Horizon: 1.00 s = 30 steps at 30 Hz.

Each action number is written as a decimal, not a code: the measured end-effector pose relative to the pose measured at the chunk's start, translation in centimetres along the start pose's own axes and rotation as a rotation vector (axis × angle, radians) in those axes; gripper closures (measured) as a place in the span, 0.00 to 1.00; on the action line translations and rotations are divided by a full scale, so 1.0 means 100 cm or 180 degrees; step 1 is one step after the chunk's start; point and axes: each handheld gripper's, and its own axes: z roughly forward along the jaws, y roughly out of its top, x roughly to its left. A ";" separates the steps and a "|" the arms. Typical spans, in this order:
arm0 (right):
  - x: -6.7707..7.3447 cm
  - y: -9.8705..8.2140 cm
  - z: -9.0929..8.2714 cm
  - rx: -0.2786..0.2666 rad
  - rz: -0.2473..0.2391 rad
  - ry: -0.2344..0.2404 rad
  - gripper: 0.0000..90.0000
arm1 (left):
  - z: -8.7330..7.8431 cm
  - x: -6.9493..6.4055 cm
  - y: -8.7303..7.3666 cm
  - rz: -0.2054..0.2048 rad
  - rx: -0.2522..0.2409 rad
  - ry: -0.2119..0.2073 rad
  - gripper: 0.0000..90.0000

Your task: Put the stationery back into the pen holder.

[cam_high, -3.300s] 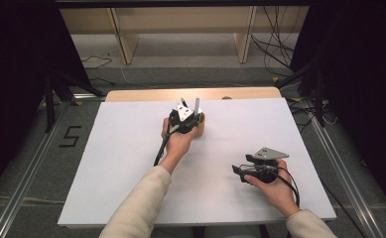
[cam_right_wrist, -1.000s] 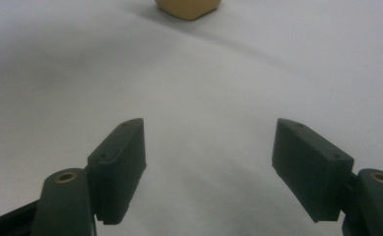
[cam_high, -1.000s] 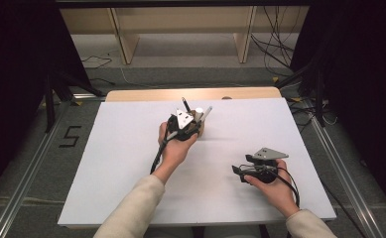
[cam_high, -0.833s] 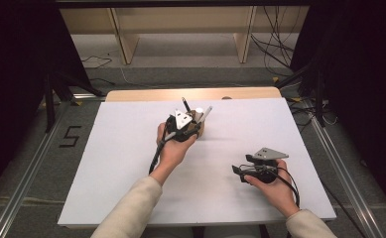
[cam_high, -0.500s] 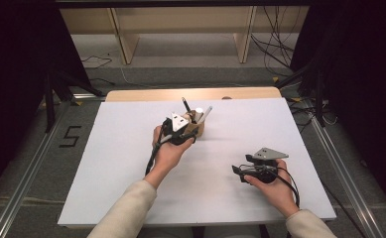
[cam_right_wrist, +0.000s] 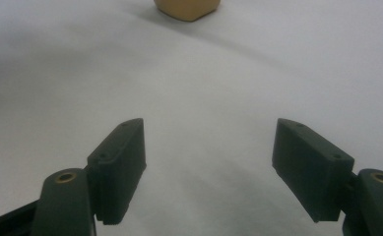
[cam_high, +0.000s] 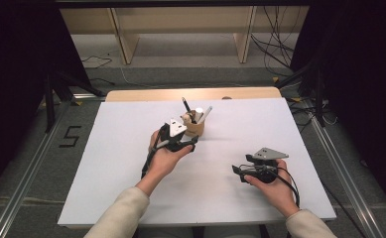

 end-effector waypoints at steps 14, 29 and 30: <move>0.000 0.000 0.000 -0.0004 -0.0003 -0.0002 0.32 | -0.015 0.002 -0.014 0.0034 0.0132 -0.0028 0.41; 0.001 0.000 0.000 -0.0001 0.0000 0.0001 0.32 | -0.029 0.001 -0.030 0.0120 0.0201 -0.0045 0.40; 0.001 0.000 0.000 0.0003 -0.0007 0.0003 0.32 | -0.030 0.001 -0.031 0.0117 0.0199 -0.0048 0.40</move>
